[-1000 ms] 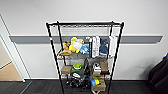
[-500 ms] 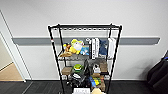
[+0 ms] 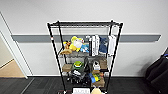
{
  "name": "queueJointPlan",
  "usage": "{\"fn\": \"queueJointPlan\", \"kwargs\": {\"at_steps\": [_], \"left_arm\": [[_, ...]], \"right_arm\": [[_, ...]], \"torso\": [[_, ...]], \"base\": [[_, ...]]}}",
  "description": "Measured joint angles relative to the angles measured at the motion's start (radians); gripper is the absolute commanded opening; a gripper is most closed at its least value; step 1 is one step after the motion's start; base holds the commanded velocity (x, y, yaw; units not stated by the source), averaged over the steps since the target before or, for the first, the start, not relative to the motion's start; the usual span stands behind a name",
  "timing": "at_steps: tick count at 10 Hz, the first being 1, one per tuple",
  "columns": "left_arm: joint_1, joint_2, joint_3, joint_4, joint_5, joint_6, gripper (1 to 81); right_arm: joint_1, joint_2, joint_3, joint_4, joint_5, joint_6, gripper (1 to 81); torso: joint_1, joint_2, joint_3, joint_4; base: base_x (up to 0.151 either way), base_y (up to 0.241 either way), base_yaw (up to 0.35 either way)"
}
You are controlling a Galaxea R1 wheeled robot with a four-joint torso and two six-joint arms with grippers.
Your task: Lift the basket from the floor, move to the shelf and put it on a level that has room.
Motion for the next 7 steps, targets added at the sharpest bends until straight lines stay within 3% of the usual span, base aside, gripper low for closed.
{"fn": "queueJointPlan", "kwargs": {"at_steps": [3, 7], "left_arm": [[0.000, -0.027, 0.058, 0.000, -0.017, 0.000, 1.0], [-0.002, -0.033, 0.069, 0.000, -0.030, 0.000, 1.0]], "right_arm": [[0.000, -0.054, 0.080, 0.000, 0.021, -0.002, 1.0], [0.003, -0.072, 0.107, 0.001, 0.026, -0.003, 1.0]], "torso": [[-0.058, 0.090, 0.006, 0.000], [-0.139, 0.213, 0.112, 0.000]], "base": [[0.000, 0.000, 0.000], [0.000, 0.000, 0.000]]}}
